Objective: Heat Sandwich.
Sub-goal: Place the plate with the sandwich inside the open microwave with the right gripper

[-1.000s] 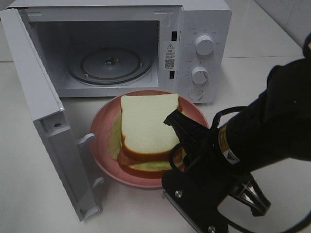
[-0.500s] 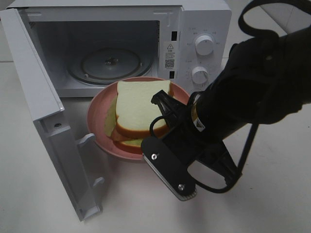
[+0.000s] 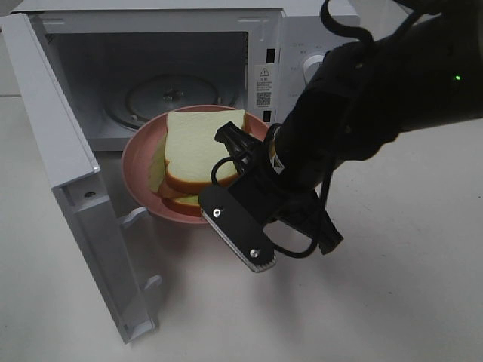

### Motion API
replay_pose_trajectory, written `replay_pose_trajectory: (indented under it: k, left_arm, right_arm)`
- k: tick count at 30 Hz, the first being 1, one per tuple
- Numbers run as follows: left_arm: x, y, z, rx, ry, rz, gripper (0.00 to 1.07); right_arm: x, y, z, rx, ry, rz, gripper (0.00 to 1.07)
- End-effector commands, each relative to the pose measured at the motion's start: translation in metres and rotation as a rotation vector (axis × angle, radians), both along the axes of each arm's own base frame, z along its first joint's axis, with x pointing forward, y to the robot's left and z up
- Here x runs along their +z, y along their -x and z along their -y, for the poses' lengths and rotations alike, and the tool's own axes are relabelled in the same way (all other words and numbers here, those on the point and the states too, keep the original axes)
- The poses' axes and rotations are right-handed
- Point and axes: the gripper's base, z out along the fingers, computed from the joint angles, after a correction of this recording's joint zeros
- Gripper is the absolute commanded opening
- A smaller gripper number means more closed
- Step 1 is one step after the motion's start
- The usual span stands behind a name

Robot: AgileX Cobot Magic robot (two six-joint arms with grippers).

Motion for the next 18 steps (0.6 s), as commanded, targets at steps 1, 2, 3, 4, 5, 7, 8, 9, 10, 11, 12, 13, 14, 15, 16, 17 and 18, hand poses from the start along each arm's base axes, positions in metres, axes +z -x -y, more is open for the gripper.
replay_pose_trajectory:
  k: [1,2,3,4,5,7,8,9,10,11,12,13,14,15,16,17,18]
  left_arm:
    - [0.0,0.002,0.001,0.002,0.011,0.027,0.97]
    - [0.0,0.002,0.001,0.002,0.011,0.027,0.97]
    - [0.0,0.002,0.001,0.002,0.011,0.027,0.97]
    - [0.0,0.002,0.001,0.002,0.011,0.027,0.97]
    - [0.0,0.002,0.001,0.002,0.011,0.027,0.97]
    - [0.0,0.002,0.001,0.002,0.011,0.027,0.97]
    - [0.0,0.002,0.001,0.002,0.011,0.027,0.97]
    - [0.0,0.002,0.001,0.002,0.011,0.027,0.97]
    - [0.0,0.002,0.001,0.002,0.011,0.027,0.97]
    - [0.0,0.002,0.001,0.002,0.011,0.027,0.97]
    - [0.0,0.002,0.001,0.002,0.011,0.027,0.97]
    - [0.0,0.002,0.001,0.002,0.011,0.027,0.97]
    - [0.0,0.002,0.001,0.002,0.011,0.027,0.97]
    - [0.0,0.002,0.001,0.002,0.011,0.027,0.97]
    - [0.0,0.002,0.001,0.002,0.011,0.027,0.97]
    - [0.0,0.002,0.001,0.002,0.011,0.027,0.97]
    - [0.0,0.002,0.001,0.002,0.011,0.027,0.97]
  right_arm:
    - [0.008,-0.016,-0.009,-0.008,-0.036,0.02,0.0]
    - [0.009,-0.018,-0.012,-0.012,-0.044,0.016,0.0]
    - [0.011,-0.025,-0.015,-0.017,-0.052,0.014,0.0]
    - [0.011,-0.025,-0.015,-0.017,-0.052,0.014,0.0]
    - [0.012,-0.028,-0.018,-0.024,-0.062,0.009,0.0]
    - [0.013,-0.041,-0.023,-0.056,-0.073,-0.01,0.0]
    - [0.013,-0.041,-0.023,-0.056,-0.073,-0.01,0.0]
    - [0.014,-0.043,-0.025,-0.058,-0.072,-0.014,0.0]
    - [0.014,-0.048,-0.026,-0.066,-0.075,-0.013,0.0]
    - [0.015,-0.052,-0.029,-0.06,-0.076,-0.007,0.0]
    - [0.015,-0.06,-0.031,-0.054,-0.078,0.005,0.0]
    - [0.015,-0.06,-0.031,-0.054,-0.078,0.005,0.0]
    - [0.013,-0.063,-0.033,-0.052,-0.074,0.004,0.0]
    - [0.012,-0.066,-0.036,-0.053,-0.074,0.004,0.0]
    - [0.011,-0.073,-0.037,-0.068,-0.069,0.0,0.0]
    - [0.009,-0.076,-0.039,-0.071,-0.069,-0.002,0.0]
    - [0.009,-0.076,-0.039,-0.071,-0.069,-0.002,0.0]
